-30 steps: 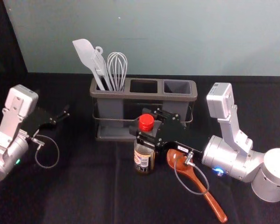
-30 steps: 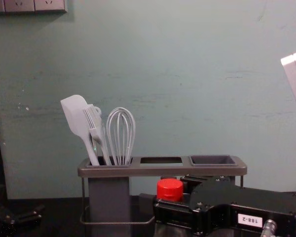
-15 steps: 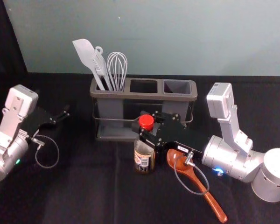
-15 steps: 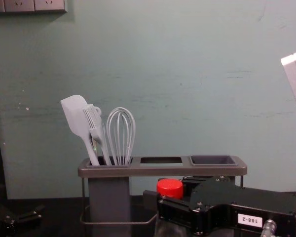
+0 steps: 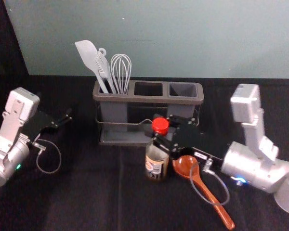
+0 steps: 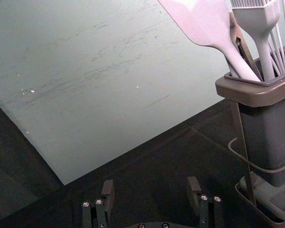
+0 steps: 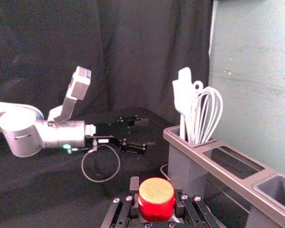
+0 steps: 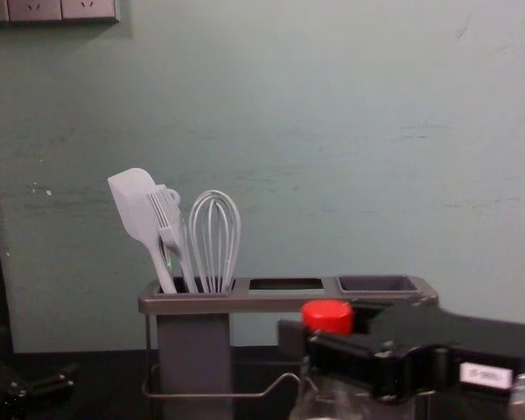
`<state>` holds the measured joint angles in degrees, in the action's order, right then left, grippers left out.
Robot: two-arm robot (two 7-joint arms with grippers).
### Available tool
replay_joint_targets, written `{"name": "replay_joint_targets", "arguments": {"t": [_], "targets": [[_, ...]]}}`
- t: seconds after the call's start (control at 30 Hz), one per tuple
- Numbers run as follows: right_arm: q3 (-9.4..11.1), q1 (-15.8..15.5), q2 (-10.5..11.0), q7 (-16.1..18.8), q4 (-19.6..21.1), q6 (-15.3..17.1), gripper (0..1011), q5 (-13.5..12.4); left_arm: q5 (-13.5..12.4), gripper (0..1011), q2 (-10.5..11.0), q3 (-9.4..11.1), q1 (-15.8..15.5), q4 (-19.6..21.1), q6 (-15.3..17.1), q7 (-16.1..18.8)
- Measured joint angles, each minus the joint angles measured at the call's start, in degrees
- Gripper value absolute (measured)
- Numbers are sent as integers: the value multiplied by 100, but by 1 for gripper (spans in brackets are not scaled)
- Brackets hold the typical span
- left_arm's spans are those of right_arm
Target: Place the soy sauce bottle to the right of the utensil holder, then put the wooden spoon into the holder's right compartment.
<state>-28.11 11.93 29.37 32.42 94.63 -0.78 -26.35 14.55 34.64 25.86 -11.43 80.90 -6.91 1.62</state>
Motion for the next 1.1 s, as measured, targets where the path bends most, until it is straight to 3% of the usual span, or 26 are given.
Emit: {"name": "replay_joint_targets", "arguments": {"t": [0.2, 0.23, 0.4, 0.67, 1.1], "targets": [[331, -414, 377, -91, 518, 4, 395, -224, 0, 1005, 0, 0, 0, 0, 0, 0], [1249, -1328, 975, -413, 993, -269, 395, -486, 0, 1005, 0, 0, 0, 0, 0, 0], [1588, -1513, 1035, -516, 936, -389, 395, -484, 0, 1005, 0, 0, 0, 0, 0, 0], [1729, -1335, 899, -567, 589, -403, 395, -349, 0, 1005, 0, 0, 0, 0, 0, 0], [1580, -560, 379, -707, -345, -313, 395, 60, 0, 1005, 0, 0, 0, 0, 0, 0]]}}
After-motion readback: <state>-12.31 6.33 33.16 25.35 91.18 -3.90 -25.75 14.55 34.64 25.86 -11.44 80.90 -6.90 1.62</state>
